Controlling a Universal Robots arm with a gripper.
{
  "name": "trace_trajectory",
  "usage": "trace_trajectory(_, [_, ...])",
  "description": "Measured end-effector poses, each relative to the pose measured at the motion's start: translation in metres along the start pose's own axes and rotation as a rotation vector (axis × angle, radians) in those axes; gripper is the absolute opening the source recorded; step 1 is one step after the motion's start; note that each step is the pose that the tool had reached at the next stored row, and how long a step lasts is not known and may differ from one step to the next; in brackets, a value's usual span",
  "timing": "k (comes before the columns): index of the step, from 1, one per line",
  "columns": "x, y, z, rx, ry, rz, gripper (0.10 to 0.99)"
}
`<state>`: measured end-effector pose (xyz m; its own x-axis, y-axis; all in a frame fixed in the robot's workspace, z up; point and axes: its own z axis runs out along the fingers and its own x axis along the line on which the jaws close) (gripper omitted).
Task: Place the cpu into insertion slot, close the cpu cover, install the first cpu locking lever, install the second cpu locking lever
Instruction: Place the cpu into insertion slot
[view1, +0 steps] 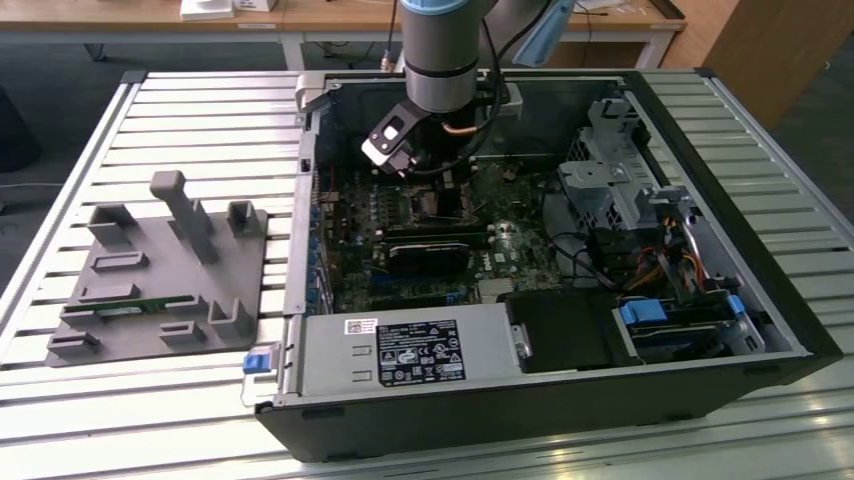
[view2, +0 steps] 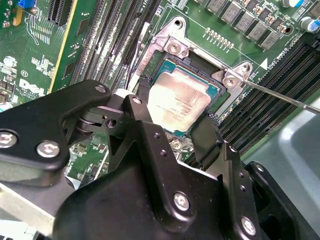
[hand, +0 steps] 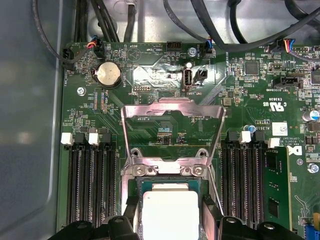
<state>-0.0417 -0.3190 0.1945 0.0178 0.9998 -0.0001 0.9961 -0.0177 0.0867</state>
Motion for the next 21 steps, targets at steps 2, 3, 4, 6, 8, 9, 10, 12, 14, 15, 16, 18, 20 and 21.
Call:
trace_trajectory(2, [0.0002, 0.0000, 0.0001, 0.000, 0.0001, 0.000, 0.604])
trace_trajectory(3, [0.0006, 0.0000, 0.0001, 0.000, -0.0001, 0.000, 0.604])
trace_trajectory(4, [0.0008, 0.0000, 0.0002, 0.000, 0.0000, 0.000, 0.604])
trace_trajectory(6, [0.0013, 0.0001, 0.0003, 0.000, 0.0000, 0.000, 0.604])
trace_trajectory(8, [0.0013, 0.0001, 0.0003, 0.000, 0.0000, 0.000, 0.604])
trace_trajectory(9, [0.0013, 0.0001, 0.0003, 0.000, -0.0001, 0.000, 0.604])
trace_trajectory(10, [0.0014, 0.0001, 0.0003, 0.000, -0.0001, 0.000, 0.604])
trace_trajectory(12, [0.0020, 0.0004, 0.0006, 0.000, 0.0001, 0.000, 0.604])
trace_trajectory(14, [0.0023, 0.0004, 0.0006, 0.000, 0.0000, 0.000, 0.604])
trace_trajectory(15, [0.0024, 0.0004, 0.0006, 0.000, 0.0000, 0.000, 0.604])
trace_trajectory(16, [0.0024, 0.0004, 0.0007, 0.000, 0.0000, 0.000, 0.604])
trace_trajectory(18, [0.0024, 0.0004, 0.0007, 0.000, 0.0000, 0.000, 0.604])
trace_trajectory(20, [0.0024, 0.0004, 0.0007, 0.000, -0.0001, 0.000, 0.604])
trace_trajectory(21, [0.0024, 0.0004, 0.0007, 0.000, 0.0000, 0.000, 0.604])
